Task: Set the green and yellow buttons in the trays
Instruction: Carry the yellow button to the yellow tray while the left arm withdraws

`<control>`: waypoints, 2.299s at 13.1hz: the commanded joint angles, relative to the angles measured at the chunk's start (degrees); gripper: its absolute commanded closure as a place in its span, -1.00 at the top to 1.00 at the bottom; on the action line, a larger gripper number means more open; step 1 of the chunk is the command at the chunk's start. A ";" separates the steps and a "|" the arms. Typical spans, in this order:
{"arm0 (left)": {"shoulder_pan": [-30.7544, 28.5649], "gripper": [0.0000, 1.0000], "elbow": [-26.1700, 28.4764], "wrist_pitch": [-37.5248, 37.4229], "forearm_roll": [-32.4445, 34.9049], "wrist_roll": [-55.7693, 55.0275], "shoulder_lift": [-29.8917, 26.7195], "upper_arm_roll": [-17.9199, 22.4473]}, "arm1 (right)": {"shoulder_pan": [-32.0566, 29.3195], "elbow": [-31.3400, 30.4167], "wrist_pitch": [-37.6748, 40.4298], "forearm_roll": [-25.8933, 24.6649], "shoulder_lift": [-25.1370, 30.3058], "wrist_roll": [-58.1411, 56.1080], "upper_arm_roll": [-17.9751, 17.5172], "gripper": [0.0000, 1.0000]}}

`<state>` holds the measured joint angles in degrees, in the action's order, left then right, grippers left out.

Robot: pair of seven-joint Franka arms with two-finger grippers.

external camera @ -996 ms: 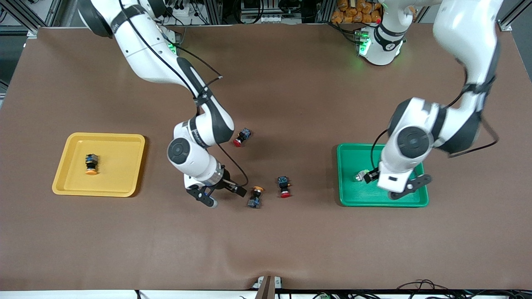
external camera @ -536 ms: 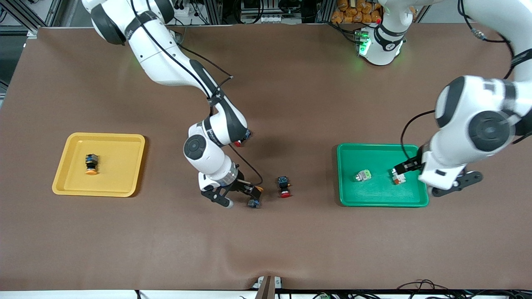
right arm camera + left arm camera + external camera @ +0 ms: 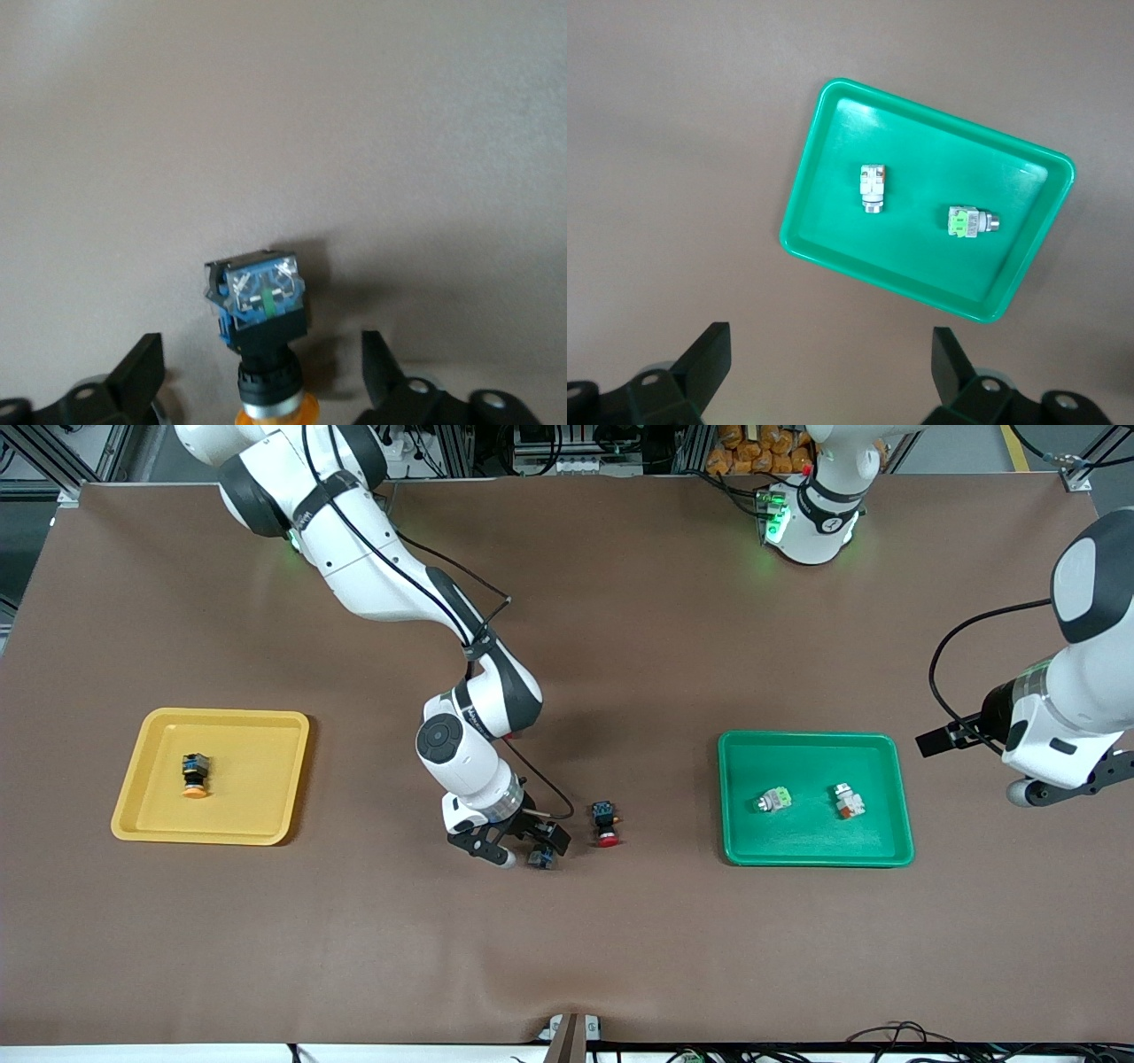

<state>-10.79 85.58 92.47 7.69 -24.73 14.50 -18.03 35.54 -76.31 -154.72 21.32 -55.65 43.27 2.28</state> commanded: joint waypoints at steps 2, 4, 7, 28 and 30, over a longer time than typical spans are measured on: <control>-0.29 1.00 0.38 -0.89 -1.01 0.21 -2.72 -0.08 | 0.49 2.57 -0.59 -1.10 -1.83 1.02 0.19 -0.34; -1.25 1.00 0.37 -0.89 -1.10 0.12 -4.47 0.10 | 0.58 2.40 -0.59 -3.20 -1.83 0.94 0.19 -0.88; -1.69 1.00 0.38 -0.72 -1.02 -0.76 -5.27 0.28 | -0.64 1.70 1.16 -6.38 0.00 1.11 0.01 -1.00; 10.52 1.00 -3.58 -1.23 -4.71 12.32 -9.05 9.77 | -10.93 -35.47 29.48 -10.42 30.33 -34.97 19.50 -1.00; 11.22 1.00 -1.31 -1.86 -4.79 15.93 -10.80 11.77 | -10.93 -37.15 28.16 -10.42 30.25 -42.80 23.72 -1.00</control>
<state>-0.53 81.38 91.26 4.40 -12.25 6.37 -8.93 24.83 -109.67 -125.15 12.07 -28.22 6.17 23.61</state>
